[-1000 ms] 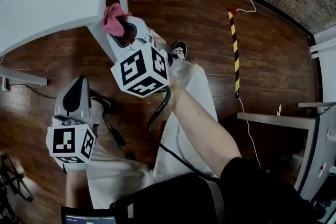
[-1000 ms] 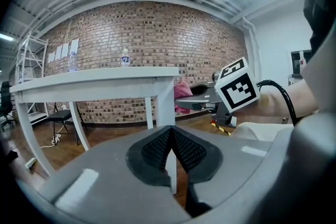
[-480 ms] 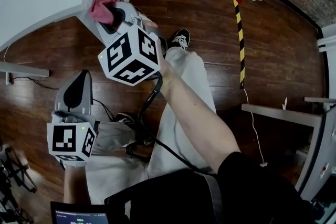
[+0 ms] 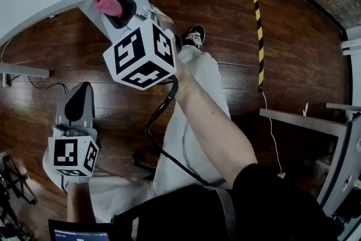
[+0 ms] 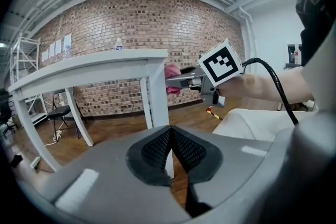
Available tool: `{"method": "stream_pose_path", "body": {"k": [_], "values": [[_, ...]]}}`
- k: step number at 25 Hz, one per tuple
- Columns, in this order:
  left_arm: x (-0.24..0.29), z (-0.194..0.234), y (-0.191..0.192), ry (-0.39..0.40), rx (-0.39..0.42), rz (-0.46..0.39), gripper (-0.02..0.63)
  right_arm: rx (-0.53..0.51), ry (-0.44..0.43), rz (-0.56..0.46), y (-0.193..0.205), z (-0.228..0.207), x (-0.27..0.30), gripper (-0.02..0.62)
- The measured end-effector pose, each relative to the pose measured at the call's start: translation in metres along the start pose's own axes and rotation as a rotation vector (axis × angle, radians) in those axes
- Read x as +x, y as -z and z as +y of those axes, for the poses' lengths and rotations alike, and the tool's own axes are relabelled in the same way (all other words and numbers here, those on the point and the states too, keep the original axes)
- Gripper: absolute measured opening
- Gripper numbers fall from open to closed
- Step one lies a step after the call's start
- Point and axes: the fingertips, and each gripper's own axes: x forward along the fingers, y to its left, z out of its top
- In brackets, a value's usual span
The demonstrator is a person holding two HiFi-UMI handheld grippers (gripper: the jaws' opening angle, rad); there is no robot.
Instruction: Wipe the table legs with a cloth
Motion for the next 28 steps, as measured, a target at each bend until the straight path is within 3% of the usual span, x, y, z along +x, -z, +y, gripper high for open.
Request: {"method": "stream_pose_path", "body": {"k": [12, 19, 28], "values": [[0.007, 0.014, 0.011, 0.006, -0.031, -0.006, 0.002, 0.079, 0.064, -0.034, 0.044, 0.014, 0.009, 0.107], [0.04, -0.008, 0.005, 0.069, -0.016, -0.009, 0.002, 0.123, 0.041, 0.084, 0.104, 0.04, 0.023, 0.107], [0.074, -0.011, 0.011, 0.092, 0.012, 0.019, 0.002, 0.176, -0.006, 0.189, 0.171, 0.066, 0.041, 0.107]]}}
